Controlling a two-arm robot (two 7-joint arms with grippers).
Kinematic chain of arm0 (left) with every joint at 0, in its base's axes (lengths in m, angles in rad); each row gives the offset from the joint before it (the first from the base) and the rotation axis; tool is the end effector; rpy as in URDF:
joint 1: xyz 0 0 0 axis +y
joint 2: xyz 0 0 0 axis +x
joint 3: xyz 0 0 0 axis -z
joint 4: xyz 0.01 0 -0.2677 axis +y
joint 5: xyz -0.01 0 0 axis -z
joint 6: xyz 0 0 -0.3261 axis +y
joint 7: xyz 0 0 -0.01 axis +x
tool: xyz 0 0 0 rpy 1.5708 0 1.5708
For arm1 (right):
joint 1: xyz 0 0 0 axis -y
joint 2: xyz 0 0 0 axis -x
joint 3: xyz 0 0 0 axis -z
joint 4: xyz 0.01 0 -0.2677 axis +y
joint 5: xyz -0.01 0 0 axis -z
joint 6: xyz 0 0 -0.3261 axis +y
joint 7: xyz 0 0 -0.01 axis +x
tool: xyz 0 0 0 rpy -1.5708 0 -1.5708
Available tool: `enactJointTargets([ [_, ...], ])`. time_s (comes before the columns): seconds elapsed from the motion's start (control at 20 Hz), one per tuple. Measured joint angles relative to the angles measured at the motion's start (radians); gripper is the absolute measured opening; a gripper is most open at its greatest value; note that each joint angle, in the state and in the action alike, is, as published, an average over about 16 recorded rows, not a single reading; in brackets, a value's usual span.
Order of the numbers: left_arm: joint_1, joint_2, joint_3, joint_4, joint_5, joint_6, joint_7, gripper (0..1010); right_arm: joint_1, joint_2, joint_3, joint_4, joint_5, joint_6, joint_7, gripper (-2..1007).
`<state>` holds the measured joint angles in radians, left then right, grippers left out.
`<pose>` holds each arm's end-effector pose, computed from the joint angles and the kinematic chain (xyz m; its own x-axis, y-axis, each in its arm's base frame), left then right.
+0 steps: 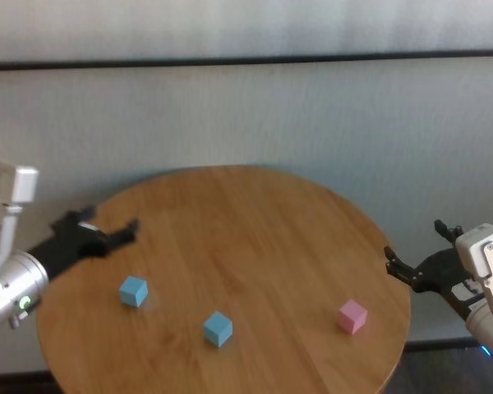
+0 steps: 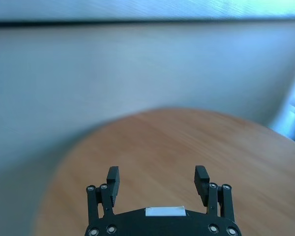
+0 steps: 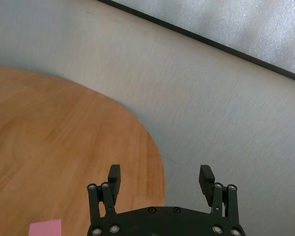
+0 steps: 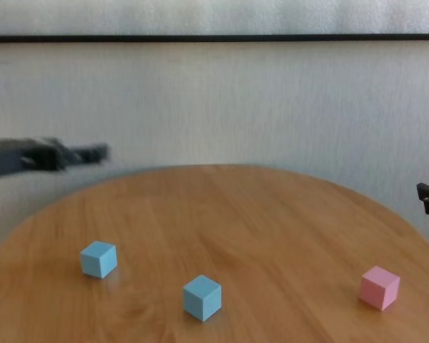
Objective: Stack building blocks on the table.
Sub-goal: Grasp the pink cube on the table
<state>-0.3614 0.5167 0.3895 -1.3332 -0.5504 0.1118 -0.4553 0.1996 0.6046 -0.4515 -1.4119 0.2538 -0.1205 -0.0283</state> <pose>0.4210 0.0658 -0.2404 0.6112 0.7910 -0.0263 -0.7786 0.6069 0.1599 0.3708 -0.0654 -0.2876 0.2923 -0.8802 0.3738 0.9552 0.2874 -0.0703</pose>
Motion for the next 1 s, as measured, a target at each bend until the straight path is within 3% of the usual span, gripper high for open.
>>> enactJointTargets([
  [0.15,0.02,-0.011,-0.041,-0.013,-0.009,-0.008,0.076,999,-0.001,0.0,0.0,-0.001,0.002,0.002,0.003,1005],
  [0.3,0.03,-0.022,-0.067,-0.02,-0.009,-0.01,0.125,999,-0.005,0.0,0.004,-0.01,0.014,0.016,0.012,1005],
  [0.55,0.031,-0.026,-0.07,-0.021,-0.006,-0.009,0.125,999,-0.023,0.005,0.017,-0.036,0.056,0.078,0.047,1005],
  [1.0,0.024,-0.022,-0.055,-0.015,-0.004,-0.007,0.109,999,-0.06,0.015,0.039,-0.083,0.142,0.228,0.139,1004],
])
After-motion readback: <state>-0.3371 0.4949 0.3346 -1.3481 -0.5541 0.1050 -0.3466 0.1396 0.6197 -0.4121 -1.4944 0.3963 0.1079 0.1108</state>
